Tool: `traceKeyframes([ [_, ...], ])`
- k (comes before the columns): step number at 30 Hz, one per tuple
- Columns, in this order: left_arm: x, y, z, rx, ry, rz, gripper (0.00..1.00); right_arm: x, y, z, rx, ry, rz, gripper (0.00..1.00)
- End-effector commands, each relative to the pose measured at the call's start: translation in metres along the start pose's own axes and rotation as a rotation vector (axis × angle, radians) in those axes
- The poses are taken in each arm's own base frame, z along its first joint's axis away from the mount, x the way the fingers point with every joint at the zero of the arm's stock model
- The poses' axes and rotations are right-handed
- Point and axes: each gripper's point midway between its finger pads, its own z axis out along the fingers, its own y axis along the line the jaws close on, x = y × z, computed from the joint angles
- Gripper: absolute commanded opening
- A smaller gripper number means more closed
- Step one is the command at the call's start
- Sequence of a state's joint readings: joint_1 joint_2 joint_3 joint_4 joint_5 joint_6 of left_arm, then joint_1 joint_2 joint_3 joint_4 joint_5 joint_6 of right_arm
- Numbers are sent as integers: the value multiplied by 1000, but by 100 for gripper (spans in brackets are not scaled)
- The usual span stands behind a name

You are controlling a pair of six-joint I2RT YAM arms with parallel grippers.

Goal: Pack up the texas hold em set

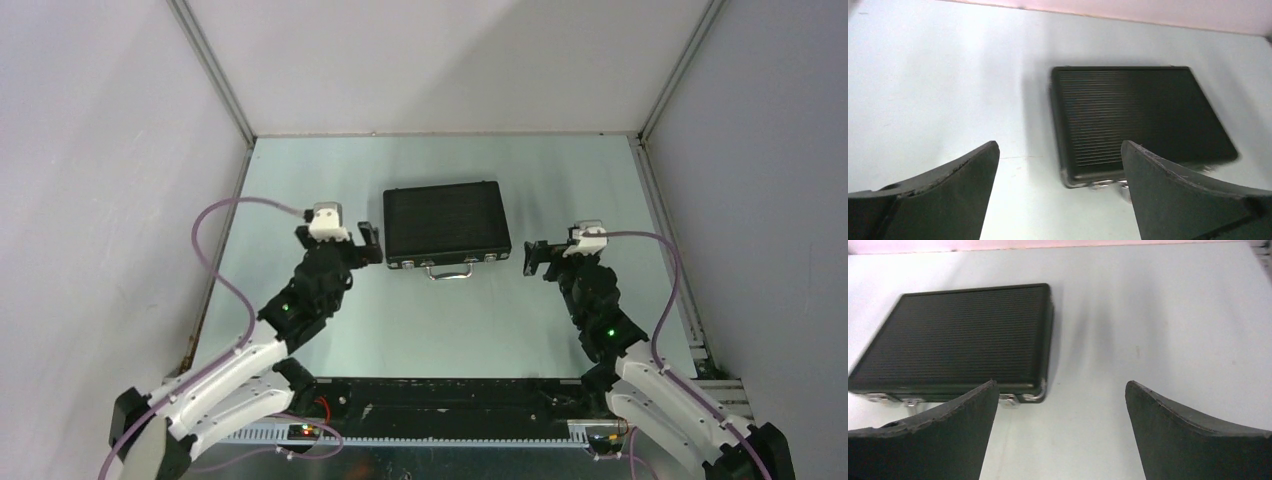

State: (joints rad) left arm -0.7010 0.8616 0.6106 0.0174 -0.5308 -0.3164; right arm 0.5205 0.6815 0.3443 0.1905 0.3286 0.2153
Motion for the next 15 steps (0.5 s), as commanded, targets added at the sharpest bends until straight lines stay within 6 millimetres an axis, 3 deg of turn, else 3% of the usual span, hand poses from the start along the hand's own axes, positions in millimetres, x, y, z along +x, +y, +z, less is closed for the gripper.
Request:
traceKeyframes([
  [1,-21,63,-19,-252,-209,81,100,-24,-32,2,133,-205,-98,99],
  [2,-11,71,-22,-265,-213,105,100,-14,-38,4,142,-193,-126,100],
  [4,-6,81,-28,-286,-231,164,100,-18,-47,6,156,-250,-139,99],
  [9,14,130,-37,-481,-320,187,100,0,-92,18,262,-176,-183,100],
  [10,9,133,-36,-486,-357,164,100,-2,-101,19,285,-188,-173,100],
  [13,14,161,-28,-541,-357,138,100,17,-106,29,277,-146,-175,100],
  [14,20,159,-19,-505,-337,121,100,19,-109,33,283,-156,-167,100],
  [15,21,172,-18,-536,-333,110,100,16,-112,36,295,-164,-173,100],
])
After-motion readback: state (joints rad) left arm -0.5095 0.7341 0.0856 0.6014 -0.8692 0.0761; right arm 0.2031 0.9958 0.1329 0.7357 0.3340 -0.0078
